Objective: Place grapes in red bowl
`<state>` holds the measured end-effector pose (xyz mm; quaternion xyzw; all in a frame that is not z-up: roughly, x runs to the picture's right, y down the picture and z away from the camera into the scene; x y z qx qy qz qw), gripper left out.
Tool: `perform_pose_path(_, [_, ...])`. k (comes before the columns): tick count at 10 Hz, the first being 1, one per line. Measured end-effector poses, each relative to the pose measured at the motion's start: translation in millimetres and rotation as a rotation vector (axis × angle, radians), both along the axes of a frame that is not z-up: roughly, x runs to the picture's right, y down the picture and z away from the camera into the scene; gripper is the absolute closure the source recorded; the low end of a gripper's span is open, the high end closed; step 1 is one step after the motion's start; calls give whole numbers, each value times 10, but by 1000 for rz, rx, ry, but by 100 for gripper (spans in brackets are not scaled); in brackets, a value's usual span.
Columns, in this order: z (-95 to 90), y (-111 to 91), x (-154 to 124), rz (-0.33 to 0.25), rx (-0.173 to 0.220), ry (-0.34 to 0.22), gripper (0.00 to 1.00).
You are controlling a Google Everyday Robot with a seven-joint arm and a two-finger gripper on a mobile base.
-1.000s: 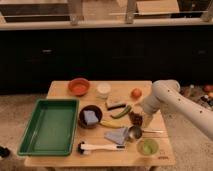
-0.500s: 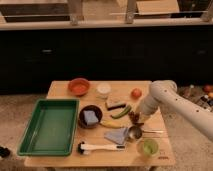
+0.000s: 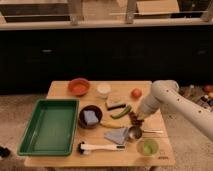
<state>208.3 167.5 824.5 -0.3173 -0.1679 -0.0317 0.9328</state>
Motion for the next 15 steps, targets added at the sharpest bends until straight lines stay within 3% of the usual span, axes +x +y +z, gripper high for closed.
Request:
perform_pose_path(8, [-105, -137, 40, -1, 50, 26, 100])
perform_pose_path(15, [-551, -691, 335, 43, 196, 103, 100])
